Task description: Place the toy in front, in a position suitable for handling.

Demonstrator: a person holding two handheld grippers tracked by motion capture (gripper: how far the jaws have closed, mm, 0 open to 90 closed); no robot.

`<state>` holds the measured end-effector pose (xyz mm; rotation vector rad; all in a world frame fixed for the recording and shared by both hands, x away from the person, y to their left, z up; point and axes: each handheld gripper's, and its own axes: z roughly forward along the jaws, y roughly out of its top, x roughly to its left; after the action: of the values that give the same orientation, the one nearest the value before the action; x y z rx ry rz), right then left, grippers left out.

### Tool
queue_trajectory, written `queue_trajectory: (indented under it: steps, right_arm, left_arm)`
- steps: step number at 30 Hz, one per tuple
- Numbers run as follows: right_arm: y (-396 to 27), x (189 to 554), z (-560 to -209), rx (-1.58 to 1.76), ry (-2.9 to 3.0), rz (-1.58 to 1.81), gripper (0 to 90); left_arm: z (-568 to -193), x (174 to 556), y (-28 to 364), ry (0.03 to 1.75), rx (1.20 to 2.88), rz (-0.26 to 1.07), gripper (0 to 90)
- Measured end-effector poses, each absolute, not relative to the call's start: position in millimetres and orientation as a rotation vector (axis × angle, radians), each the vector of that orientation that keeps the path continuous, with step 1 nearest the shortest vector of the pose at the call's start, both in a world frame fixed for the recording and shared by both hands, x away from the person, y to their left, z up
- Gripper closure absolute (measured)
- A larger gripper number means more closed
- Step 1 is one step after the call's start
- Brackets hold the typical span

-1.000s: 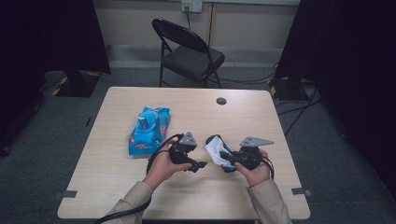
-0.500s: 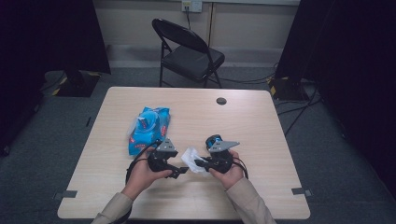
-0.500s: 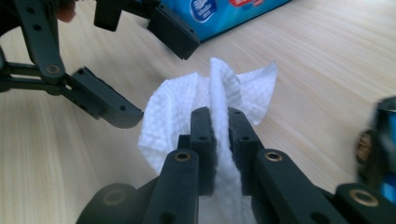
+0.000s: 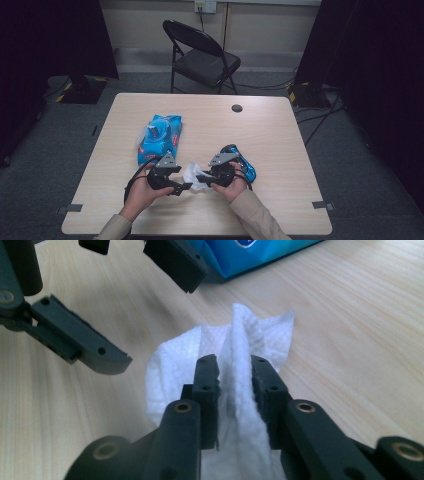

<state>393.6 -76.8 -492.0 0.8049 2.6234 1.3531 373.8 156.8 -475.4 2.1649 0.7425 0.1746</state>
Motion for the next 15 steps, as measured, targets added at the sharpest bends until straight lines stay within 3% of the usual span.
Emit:
queue_trajectory:
  steps: [5, 9, 15]
  right_arm:
    - [-74.1, 395.9, -488.3, 0.794, 2.627, 1.35, 64.2]
    - [-79.3, 398.7, -481.1, 0.84, 2.601, 1.349, 45.5]
    - [-97.6, 402.0, -461.9, 0.863, 2.506, 1.386, 35.2]
  left_arm:
    - [-475.3, 375.8, 155.3, 0.741, 2.16, 0.172, 22.5]
    - [-475.5, 376.5, 149.6, 0.73, 2.158, 0.173, 22.5]
    - [-476.8, 377.6, 138.8, 0.712, 2.155, 0.158, 22.4]
